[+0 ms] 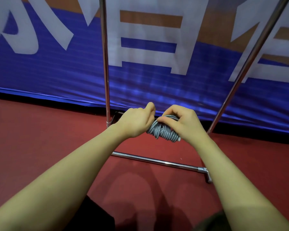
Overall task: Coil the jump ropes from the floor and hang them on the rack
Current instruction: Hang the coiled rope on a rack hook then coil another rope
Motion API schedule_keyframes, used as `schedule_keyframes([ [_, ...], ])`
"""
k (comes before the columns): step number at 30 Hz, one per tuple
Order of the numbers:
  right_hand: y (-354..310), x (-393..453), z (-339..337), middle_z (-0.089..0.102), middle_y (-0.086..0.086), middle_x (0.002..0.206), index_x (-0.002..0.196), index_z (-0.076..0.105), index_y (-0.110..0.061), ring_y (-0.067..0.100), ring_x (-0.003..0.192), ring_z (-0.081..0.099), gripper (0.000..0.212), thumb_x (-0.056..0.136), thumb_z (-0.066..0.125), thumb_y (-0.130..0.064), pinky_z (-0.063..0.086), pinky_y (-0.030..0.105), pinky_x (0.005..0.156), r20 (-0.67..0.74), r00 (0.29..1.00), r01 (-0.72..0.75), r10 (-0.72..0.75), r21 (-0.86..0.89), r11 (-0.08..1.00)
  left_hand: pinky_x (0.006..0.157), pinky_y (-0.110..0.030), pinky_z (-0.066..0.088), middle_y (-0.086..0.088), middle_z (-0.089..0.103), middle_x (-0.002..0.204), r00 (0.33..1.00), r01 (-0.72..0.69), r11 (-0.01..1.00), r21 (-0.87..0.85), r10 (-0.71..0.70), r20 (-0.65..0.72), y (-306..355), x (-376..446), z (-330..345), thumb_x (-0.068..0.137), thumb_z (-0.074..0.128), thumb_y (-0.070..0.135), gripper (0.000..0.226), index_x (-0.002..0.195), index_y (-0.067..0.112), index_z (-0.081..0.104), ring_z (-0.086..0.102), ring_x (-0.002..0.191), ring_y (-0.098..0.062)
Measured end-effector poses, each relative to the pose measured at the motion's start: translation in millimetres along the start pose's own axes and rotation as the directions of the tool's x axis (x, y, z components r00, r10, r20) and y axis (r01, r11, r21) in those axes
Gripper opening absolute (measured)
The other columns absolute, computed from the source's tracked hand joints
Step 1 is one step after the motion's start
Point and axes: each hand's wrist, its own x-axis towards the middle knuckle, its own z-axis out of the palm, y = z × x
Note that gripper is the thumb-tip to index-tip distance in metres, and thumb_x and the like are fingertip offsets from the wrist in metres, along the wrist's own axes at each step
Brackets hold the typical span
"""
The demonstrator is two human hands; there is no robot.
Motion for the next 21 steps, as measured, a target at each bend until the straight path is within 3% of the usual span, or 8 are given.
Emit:
schedule_keyframes([
  [3,1,0,-2,0.064,-0.006,0.066,0.070,0.062,-0.018,0.005,0.062,0.052,0.019,0.076,0.078,-0.026,0.042,0.022,0.064,0.011,0.995,-0.102,0.101,0.066,0.993,0.059,-0.037,0.026,-0.012,0.060,0.071,0.994,-0.056,0.998,-0.013,0.054,-0.092,1,-1,-2,0.099,0.027,0.028,0.027,0.107,0.007,0.042,0.055,0.071,-0.043],
  [6,3,0,-3,0.059,-0.011,0.062,0.075,0.066,-0.019,0.002,0.059,0.050,0.015,0.077,0.076,-0.031,0.039,0.018,0.061,0.064,0.989,-0.137,0.134,0.054,0.989,0.050,-0.033,0.026,-0.007,0.054,0.054,0.951,-0.114,0.993,0.028,0.117,-0.285,-1,-2,-5,0.088,0.017,0.034,0.045,0.104,0.005,0.047,0.053,0.053,-0.040],
  [10,6,0,-5,0.056,-0.005,0.079,0.093,0.075,-0.021,0.008,0.076,0.055,0.017,0.086,0.066,-0.033,0.042,0.026,0.076,0.198,0.979,-0.024,0.043,-0.096,0.995,0.044,-0.018,0.009,0.000,0.040,0.035,0.885,-0.189,0.977,0.093,0.211,-0.416,-2,-1,-10,0.085,0.030,0.021,0.012,0.093,0.014,0.037,0.039,0.028,-0.030],
  [13,7,-1,-8,0.065,0.004,0.088,0.098,0.074,-0.025,0.015,0.087,0.061,0.020,0.091,0.059,-0.035,0.046,0.034,0.085,0.292,0.956,-0.006,0.038,-0.109,0.994,0.043,-0.019,0.016,0.000,0.039,0.034,0.867,-0.226,0.968,0.110,0.252,-0.431,-1,-1,-10,0.084,0.035,0.018,0.007,0.091,0.015,0.035,0.038,0.027,-0.028],
  [16,4,-3,-8,0.072,0.009,0.091,0.094,0.071,-0.035,0.025,0.086,0.066,0.017,0.091,0.057,-0.042,0.050,0.041,0.083,0.348,0.930,-0.115,0.115,-0.021,0.993,0.042,-0.021,0.019,0.001,0.040,0.037,0.841,-0.249,0.963,0.098,0.265,-0.472,3,-2,-12,0.083,0.036,0.016,0.007,0.091,0.015,0.037,0.038,0.029,-0.027],
  [18,5,-4,-5,0.072,0.009,0.084,0.089,0.070,-0.035,0.026,0.076,0.066,0.016,0.091,0.057,-0.044,0.051,0.041,0.076,0.318,0.943,-0.100,0.099,-0.012,0.995,0.044,-0.025,0.021,0.001,0.043,0.040,0.816,-0.258,0.958,0.126,0.286,-0.502,3,-2,-15,0.082,0.038,0.014,0.008,0.090,0.014,0.041,0.039,0.033,-0.028],
  [21,7,-4,3,0.070,-0.001,0.073,0.093,0.072,-0.024,0.012,0.065,0.061,0.024,0.089,0.058,-0.043,0.050,0.037,0.073,0.185,0.981,-0.055,0.056,-0.007,0.998,0.056,-0.028,0.024,-0.007,0.056,0.057,0.760,-0.244,0.954,0.174,0.300,-0.576,3,5,-18,0.082,0.042,0.011,0.015,0.087,0.005,0.054,0.047,0.050,-0.031],
])
